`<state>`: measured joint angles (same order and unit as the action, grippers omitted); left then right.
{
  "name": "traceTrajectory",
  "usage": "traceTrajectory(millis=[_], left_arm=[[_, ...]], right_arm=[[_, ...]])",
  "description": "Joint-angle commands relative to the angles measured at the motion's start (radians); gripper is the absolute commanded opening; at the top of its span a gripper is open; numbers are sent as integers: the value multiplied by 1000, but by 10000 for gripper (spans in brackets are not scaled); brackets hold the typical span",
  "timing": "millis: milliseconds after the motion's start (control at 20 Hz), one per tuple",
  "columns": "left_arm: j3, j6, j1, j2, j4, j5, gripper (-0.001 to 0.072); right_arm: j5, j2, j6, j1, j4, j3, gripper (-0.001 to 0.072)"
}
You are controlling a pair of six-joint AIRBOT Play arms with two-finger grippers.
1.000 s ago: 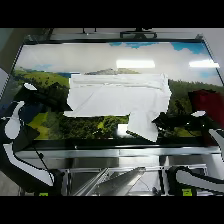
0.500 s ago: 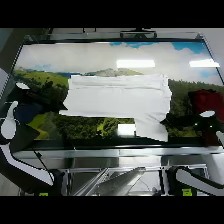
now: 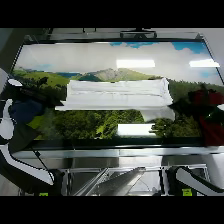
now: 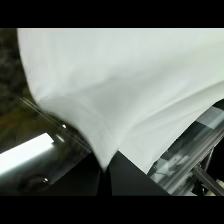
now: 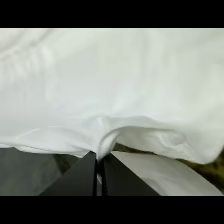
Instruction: Fold the shirts.
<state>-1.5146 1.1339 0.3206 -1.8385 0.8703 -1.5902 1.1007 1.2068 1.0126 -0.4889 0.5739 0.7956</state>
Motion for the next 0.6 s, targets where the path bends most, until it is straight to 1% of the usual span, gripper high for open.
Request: traceTrajectory(millis=[0,150,250,350,400,550], left_arm=[[-111,2,-40,-4,-5,64,23],[-185,1,-78,-49,3,127,25],[-246,1,-100,-118,3,122,22],[-309,2,-110,-200,3,115,20],[-340,2,-110,-235,3,113,20],[-461,39,-97,-337,2,96,19]], right_arm=[[-79,62,-34,42,-136,168,18],[-168,186,-48,106,-142,290,19],[-240,291,-59,144,-142,344,19],[-294,399,-107,175,-142,389,19],[-315,451,-127,183,-141,410,25],[-319,568,-153,187,-141,459,27]])
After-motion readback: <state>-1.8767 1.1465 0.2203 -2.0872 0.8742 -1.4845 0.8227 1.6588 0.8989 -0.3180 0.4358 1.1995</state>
